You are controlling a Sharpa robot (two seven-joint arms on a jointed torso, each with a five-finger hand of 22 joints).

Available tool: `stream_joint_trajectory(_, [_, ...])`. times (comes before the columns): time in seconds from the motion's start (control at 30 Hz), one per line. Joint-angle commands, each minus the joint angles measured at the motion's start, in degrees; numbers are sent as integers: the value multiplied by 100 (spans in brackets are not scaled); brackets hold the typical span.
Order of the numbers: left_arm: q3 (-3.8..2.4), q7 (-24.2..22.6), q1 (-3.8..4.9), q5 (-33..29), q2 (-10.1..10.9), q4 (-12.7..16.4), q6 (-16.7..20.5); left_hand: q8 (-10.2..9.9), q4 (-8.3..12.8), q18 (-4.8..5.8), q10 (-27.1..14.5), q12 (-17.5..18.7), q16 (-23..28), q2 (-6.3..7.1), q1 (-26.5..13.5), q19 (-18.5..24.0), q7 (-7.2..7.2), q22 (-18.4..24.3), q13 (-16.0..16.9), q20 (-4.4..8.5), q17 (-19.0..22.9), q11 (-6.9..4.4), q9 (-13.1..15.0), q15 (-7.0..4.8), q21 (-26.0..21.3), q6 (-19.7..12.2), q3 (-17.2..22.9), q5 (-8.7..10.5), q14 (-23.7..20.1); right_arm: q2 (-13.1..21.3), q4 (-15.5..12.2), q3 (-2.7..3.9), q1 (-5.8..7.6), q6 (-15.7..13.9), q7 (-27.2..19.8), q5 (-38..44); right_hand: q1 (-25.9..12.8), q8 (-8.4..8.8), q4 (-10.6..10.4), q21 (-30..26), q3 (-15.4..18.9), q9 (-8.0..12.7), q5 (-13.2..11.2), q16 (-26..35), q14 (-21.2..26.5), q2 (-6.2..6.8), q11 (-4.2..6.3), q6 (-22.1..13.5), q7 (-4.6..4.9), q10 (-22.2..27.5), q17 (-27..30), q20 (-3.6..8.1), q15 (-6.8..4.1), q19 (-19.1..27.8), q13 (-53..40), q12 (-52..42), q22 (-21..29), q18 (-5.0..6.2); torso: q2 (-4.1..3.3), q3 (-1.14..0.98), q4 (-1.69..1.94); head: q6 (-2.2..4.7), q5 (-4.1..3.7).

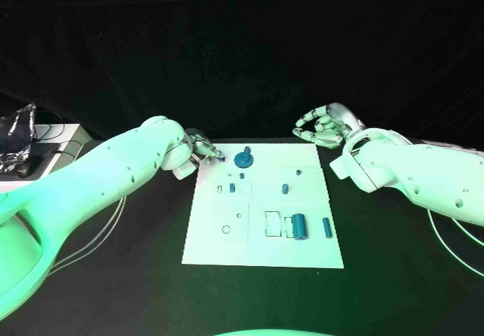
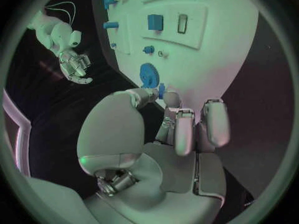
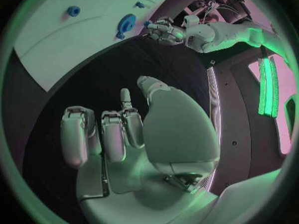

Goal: Assemble the parts on the task board

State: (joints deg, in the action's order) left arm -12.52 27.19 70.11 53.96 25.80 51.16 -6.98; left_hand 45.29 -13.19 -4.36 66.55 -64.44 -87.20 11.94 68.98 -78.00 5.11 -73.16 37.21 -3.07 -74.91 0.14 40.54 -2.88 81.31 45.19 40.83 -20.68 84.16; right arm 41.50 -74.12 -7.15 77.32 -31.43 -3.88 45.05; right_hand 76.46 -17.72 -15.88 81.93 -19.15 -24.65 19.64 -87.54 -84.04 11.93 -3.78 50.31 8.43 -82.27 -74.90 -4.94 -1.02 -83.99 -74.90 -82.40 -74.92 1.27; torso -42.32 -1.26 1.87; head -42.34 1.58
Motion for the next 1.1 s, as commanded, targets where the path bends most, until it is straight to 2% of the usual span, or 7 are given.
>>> stream_joint_trajectory(0.03, [2,4,6,-333,145,264,173,26,1059,43,193,-106,-51,15,-167,-81,-88,-81,203,15,-982,-36,-32,-67,61,173,1003,-135,432,-2,13,2,-4,58,-56,36,-31,5,7,-21,-28,-5,25,23,-445,19,2,-40,10,-2,-889,-34,47,-277,-782,5,-978,65,35,-7,20,-5,6])
stream_joint_trajectory(0.2, [106,-27,-2,-367,551,909,401,69,1175,62,405,-143,-86,77,-393,-149,-167,-167,356,72,-1068,-108,-47,-129,107,340,1038,-502,458,17,35,2,-8,63,-53,31,-40,5,5,-24,-37,-9,27,28,-443,25,2,-41,10,-3,-878,-33,47,-277,-782,4,-977,66,74,-10,50,-24,-2])
stream_joint_trajectory(0.4, [194,-74,-47,-283,893,1529,624,93,1226,78,497,-161,-96,95,-471,-200,-196,-234,439,99,-1090,-136,-54,-156,142,393,1040,-663,466,24,61,1,-18,72,-50,26,-40,5,6,-24,-39,-9,28,30,-442,25,2,-40,10,0,-875,-33,47,-277,-778,7,-977,66,114,-11,70,-42,15])
stream_joint_trajectory(0.53, [291,-112,-94,-182,1064,1882,776,112,1246,89,589,-218,-115,106,-515,-234,-219,-279,560,112,-1133,-156,-58,-171,166,438,1022,-722,478,23,73,0,-30,79,-51,23,-38,5,7,-27,-42,-10,33,30,-442,26,3,-40,10,-2,-875,-33,46,-276,-779,6,-975,66,142,-8,77,-65,23])
stream_joint_trajectory(0.9, [481,-208,-305,213,1326,2394,1227,119,1291,106,688,-263,-116,128,-530,-289,-250,-351,672,135,-1132,-186,-75,-198,205,493,1010,-793,481,29,72,-1,-55,85,-53,12,-35,5,10,-31,-49,-11,46,30,-442,25,4,-40,9,-4,-876,-33,46,-274,-781,4,-973,67,183,-19,94,-131,39])
stream_joint_trajectory(1.1, [539,-185,-440,358,1354,2524,1326,118,1299,110,706,-270,-118,135,-536,-301,-254,-366,695,141,-1137,-191,-81,-203,213,505,1009,-817,482,35,63,-1,-59,85,-54,11,-34,4,11,-24,-53,-12,56,32,-441,25,4,-40,9,-2,-872,-33,46,-277,-779,6,-977,66,168,-16,85,-154,44])
